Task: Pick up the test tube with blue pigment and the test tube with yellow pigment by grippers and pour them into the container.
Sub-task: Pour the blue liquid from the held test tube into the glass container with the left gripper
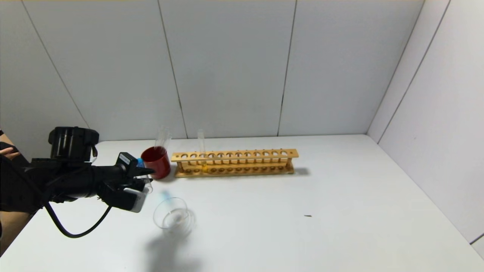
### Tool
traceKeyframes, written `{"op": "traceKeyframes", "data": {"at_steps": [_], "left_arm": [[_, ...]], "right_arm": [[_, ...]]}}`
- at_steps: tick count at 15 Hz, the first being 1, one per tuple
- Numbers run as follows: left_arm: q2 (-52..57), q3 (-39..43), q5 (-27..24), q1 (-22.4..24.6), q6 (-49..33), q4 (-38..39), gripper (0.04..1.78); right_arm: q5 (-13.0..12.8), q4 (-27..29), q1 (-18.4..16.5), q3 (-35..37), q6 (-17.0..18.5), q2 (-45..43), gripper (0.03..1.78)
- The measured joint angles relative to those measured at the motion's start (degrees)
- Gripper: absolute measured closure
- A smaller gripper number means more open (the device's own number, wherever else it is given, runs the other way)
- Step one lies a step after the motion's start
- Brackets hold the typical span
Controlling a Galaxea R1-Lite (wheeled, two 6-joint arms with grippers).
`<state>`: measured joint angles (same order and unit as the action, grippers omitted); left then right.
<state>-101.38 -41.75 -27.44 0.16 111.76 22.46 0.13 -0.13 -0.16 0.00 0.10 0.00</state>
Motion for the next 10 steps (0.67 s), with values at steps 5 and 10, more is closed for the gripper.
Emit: {"op": "traceKeyframes", "data": {"at_steps": [5,10], "left_arm": [[-1.2,-1.4,0.2,0.1,2.3,0.0,1.49],[-2.6,-1.9,0.5,0.0,4.7,0.9,1.49]], "right_arm": [[0.0,0.0,0.0,0.0,0.0,0.0,0.06],[0.0,0.0,0.0,0.0,0.0,0.0,0.06]]}}
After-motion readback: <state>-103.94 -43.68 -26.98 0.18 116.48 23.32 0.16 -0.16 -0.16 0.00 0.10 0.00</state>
